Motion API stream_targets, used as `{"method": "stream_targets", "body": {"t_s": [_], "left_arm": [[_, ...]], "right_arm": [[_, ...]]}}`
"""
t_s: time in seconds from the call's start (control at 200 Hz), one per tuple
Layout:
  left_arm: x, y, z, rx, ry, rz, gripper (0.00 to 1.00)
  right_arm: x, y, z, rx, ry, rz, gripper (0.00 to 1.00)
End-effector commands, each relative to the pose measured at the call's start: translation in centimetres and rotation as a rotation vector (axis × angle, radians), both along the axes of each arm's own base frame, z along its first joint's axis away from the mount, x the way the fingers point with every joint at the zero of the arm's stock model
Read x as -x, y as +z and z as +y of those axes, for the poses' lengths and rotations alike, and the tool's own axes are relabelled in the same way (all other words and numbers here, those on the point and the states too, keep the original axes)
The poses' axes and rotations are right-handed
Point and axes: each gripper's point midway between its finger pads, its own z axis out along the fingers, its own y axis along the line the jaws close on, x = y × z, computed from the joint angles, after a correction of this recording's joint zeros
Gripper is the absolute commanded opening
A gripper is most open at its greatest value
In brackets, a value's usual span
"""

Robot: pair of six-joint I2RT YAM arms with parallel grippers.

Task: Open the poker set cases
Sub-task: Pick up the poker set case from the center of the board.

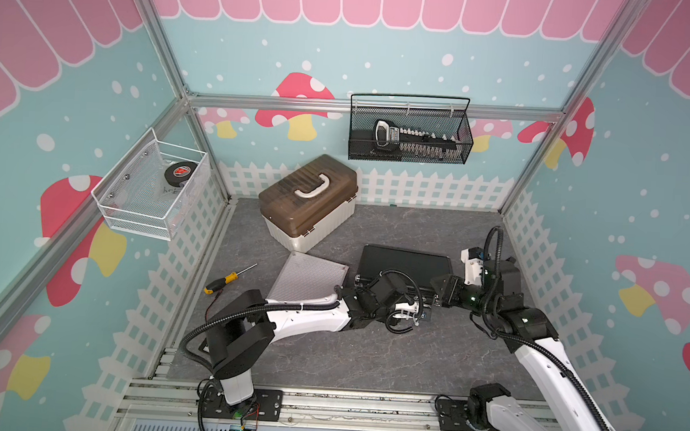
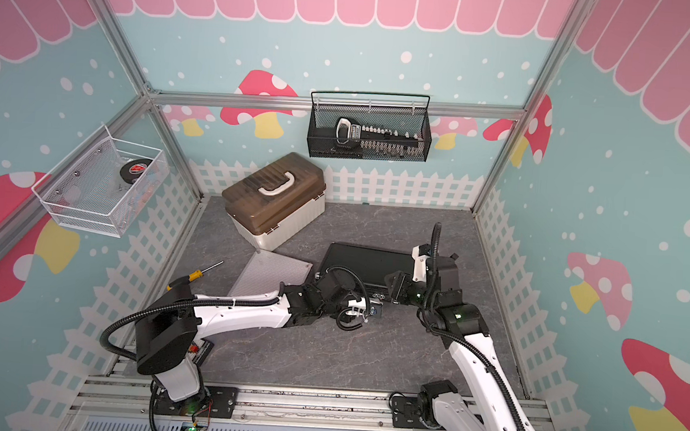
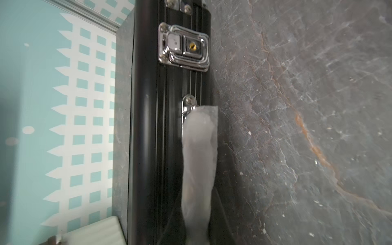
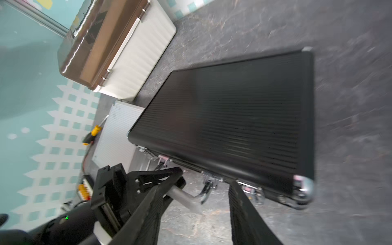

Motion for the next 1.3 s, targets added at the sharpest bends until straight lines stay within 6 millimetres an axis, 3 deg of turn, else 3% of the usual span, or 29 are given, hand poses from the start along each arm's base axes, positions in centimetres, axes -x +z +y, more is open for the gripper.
{"method": "stream_targets", "body": {"t_s": [0.0, 0.185, 0.375, 0.465, 0.605, 0.83, 0.995, 1.296], "left_arm": [[0.3, 5.6, -0.8, 0.152, -0.008, 0.031, 0.00], [-0.3, 7.5, -0.8, 0.165, -0.025, -0.009, 0.00], [-0.2, 9.0, -1.2, 0.162, -0.084, 0.002, 0.00], [-0.3, 9.5, -1.3, 0.173, -0.098, 0.000, 0.00], [-0.6, 10.4, -1.2, 0.193, -0.101, 0.020, 0.00], [-0.5, 11.1, -1.3, 0.214, -0.104, 0.037, 0.00], [-0.5, 12.3, -1.3, 0.246, -0.097, 0.047, 0.00], [0.0, 15.1, -0.9, 0.295, -0.087, 0.071, 0.00]], "right_arm": [[1.0, -0.5, -3.0, 0.286, 0.041, -0.061, 0.52], [0.6, 1.8, -4.6, 0.565, 0.146, -0.226, 0.58], [0.6, 3.5, -4.2, 0.779, 0.335, -0.362, 0.60], [1.7, 3.1, -2.7, 0.876, 0.530, -0.470, 0.60], [1.8, 3.3, -2.2, 1.000, 0.620, -0.610, 0.61], [2.6, 0.6, -1.2, 1.126, 0.800, -0.701, 0.61], [2.5, -0.8, -1.0, 1.191, 0.823, -0.765, 0.62], [2.2, -0.2, -0.6, 1.221, 0.817, -0.843, 0.61]]}}
